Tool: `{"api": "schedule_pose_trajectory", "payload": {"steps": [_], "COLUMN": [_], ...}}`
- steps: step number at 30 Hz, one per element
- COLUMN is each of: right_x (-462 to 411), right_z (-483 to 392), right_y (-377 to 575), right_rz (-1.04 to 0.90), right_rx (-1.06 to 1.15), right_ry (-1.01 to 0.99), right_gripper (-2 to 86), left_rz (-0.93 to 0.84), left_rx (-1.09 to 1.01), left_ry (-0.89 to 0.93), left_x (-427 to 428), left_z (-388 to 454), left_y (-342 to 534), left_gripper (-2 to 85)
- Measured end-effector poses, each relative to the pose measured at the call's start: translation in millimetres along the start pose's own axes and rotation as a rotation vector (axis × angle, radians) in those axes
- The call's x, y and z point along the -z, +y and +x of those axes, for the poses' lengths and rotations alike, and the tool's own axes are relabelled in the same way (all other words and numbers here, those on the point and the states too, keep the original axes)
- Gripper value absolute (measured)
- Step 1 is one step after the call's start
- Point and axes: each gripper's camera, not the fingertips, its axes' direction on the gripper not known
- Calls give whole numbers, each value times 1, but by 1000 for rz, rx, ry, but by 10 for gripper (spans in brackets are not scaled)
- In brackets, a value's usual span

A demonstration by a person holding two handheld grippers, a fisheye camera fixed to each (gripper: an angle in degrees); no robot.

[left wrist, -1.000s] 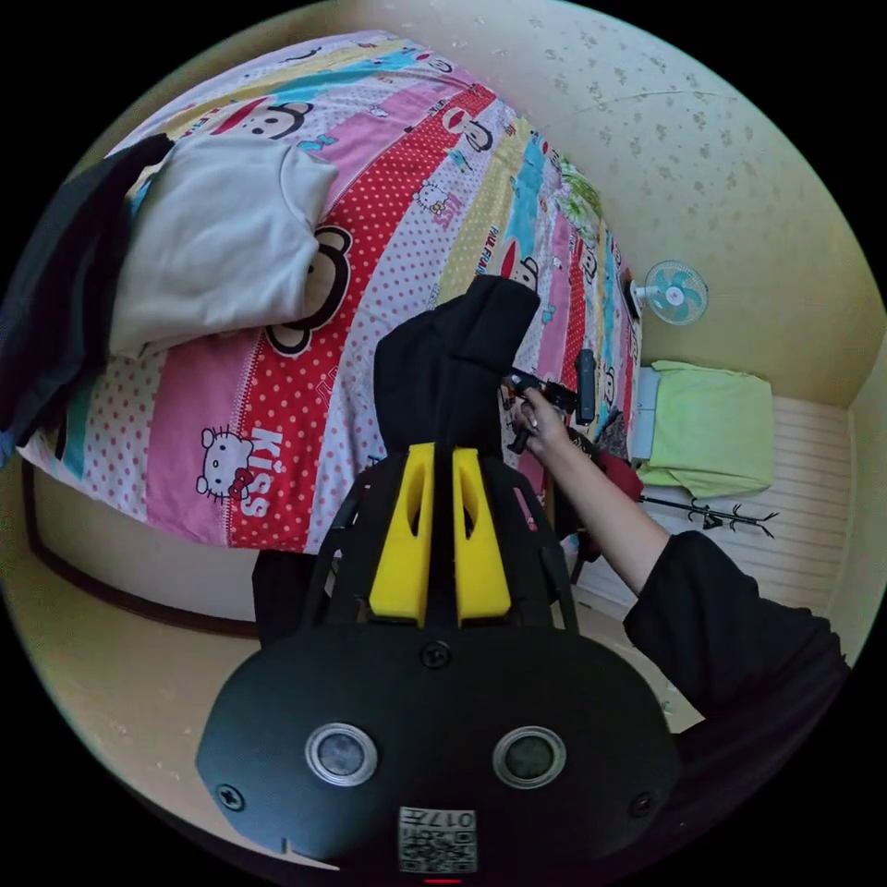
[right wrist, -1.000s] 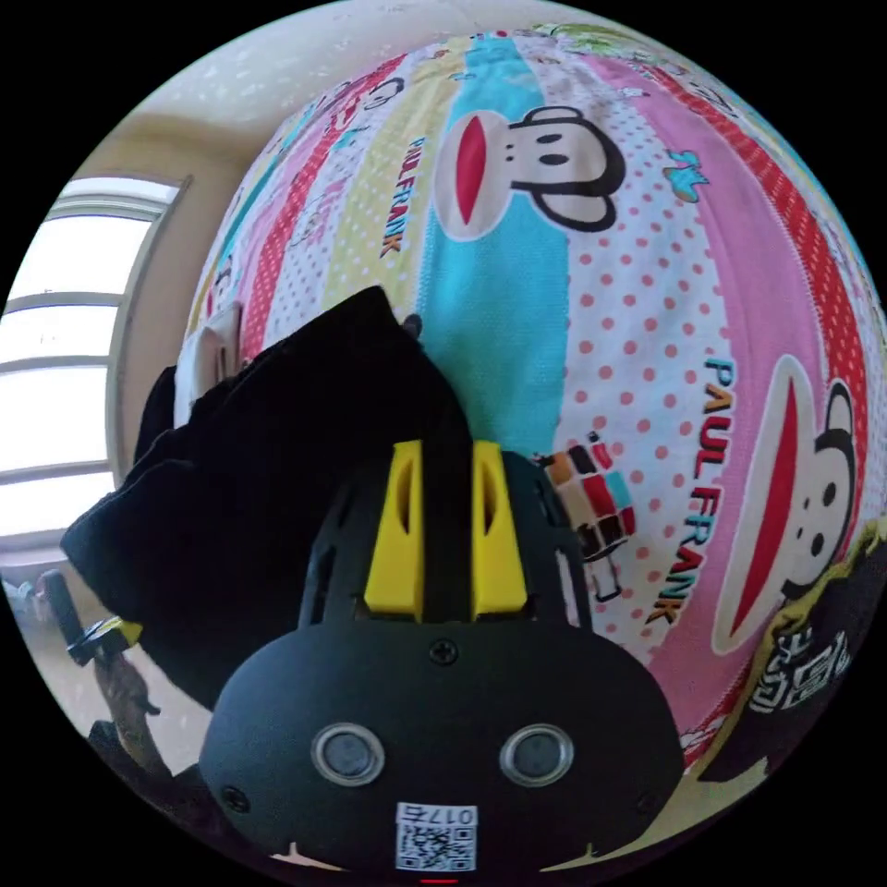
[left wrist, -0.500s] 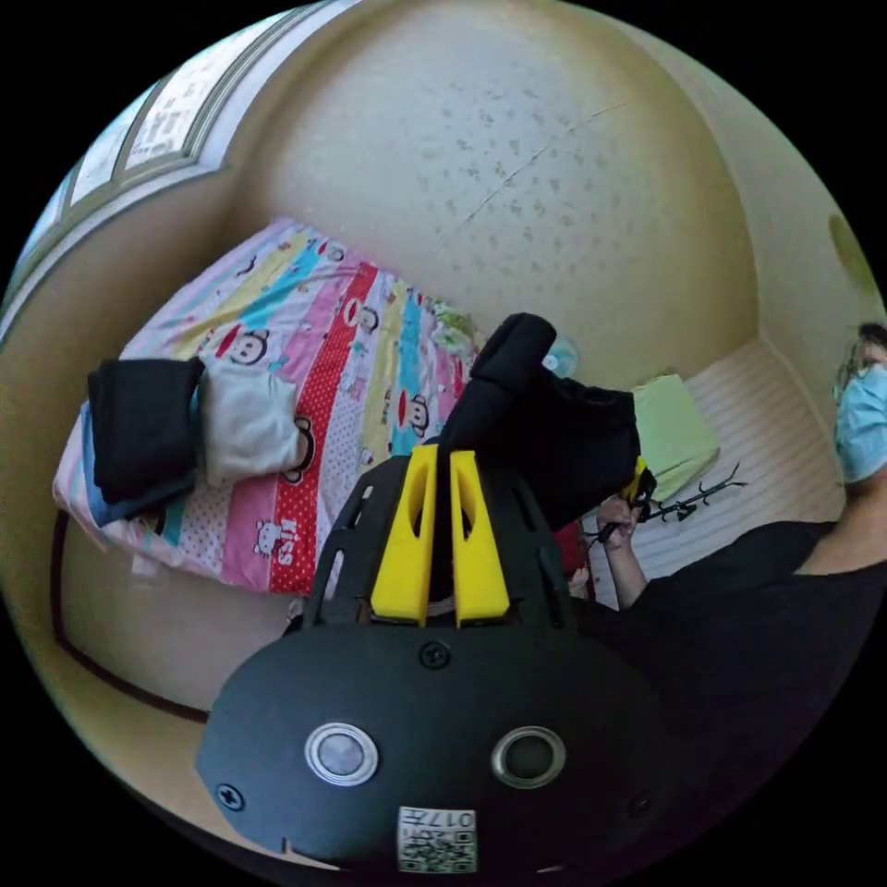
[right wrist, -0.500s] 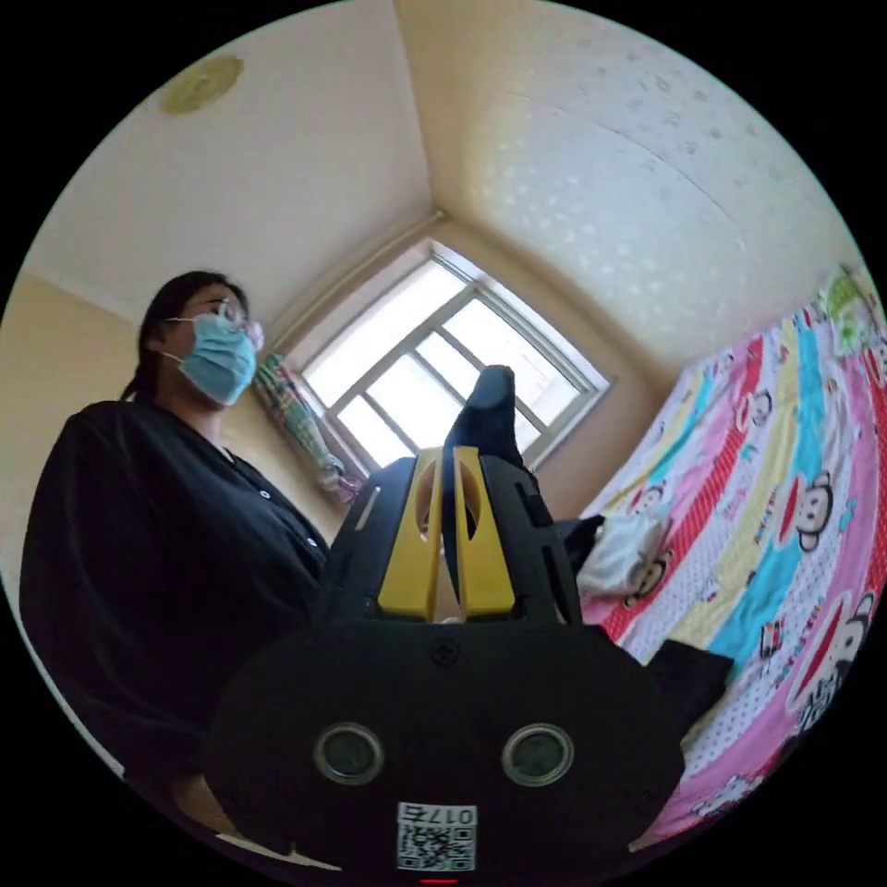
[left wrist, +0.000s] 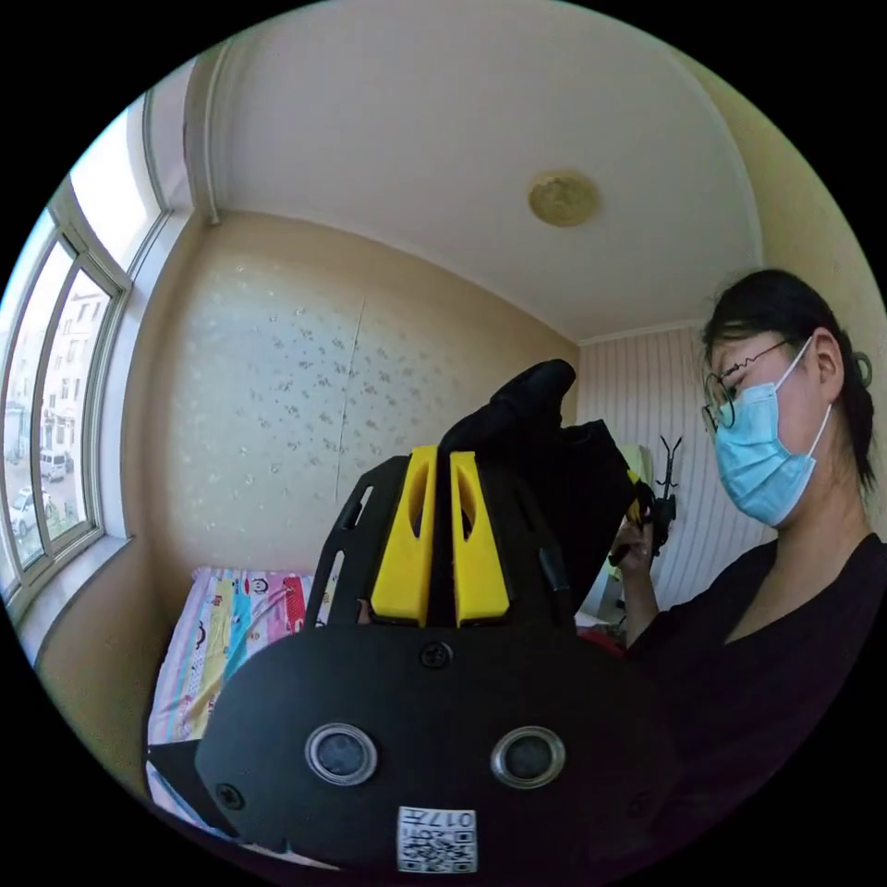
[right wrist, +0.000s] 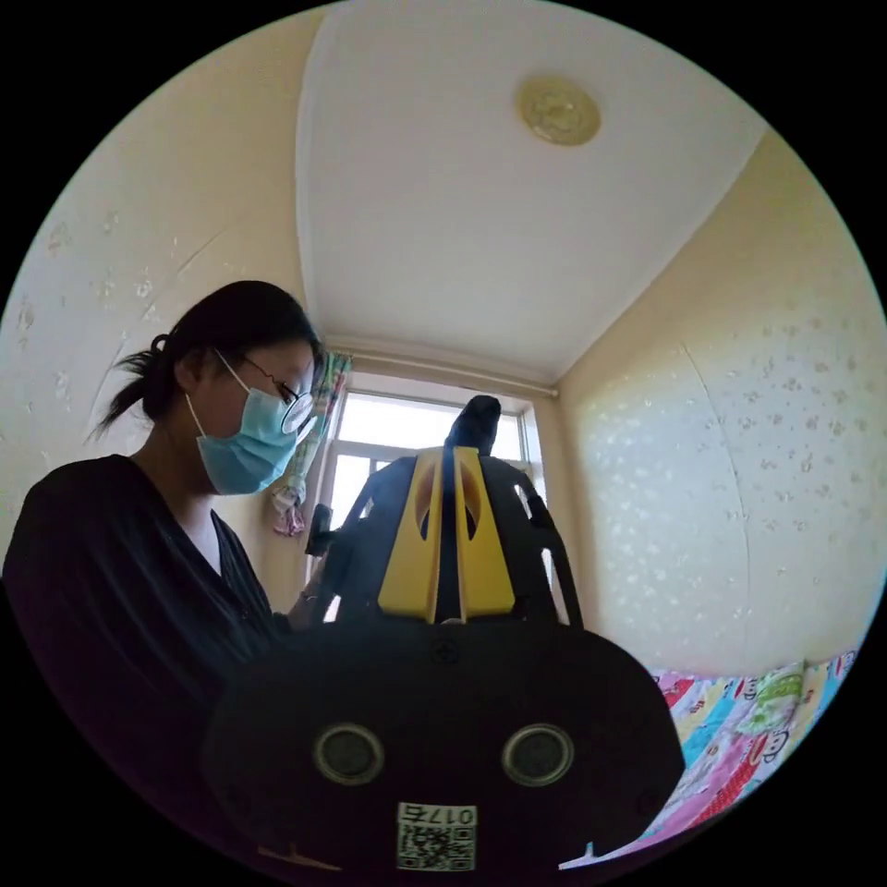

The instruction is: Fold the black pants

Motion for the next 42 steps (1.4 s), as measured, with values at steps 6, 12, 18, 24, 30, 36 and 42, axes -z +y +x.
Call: {"api": "schedule_pose_trajectory", "payload": {"steps": [6,12,18,24,30,36,42], "right_x": [-52,-193,-190,-45,60,78,90], "right_z": [22,208,393,319,214,207,212], "right_y": [-39,-2,201,457,551,516,480], "right_rz": [-73,-464,-1006,-1438,-1707,-1637,-1403], "right_rx": [-49,-109,-571,-847,-1104,-1191,-1357], "right_ry": [323,812,1006,954,999,1096,1154], "right_gripper": [21,21,11,4,3,3,7], "left_rz": [-23,-336,-832,-1279,-1504,-1578,-1737], "left_rx": [88,245,435,724,954,929,917], "left_ry": [108,14,-341,-331,-267,-133,-85], "left_x": [-53,-264,-413,-353,-268,-296,-329], "left_z": [-44,-166,-315,-382,-384,-391,-392], "left_y": [-34,-58,91,383,536,569,609], "left_gripper": [3,25,57,82,110,132,86]}}
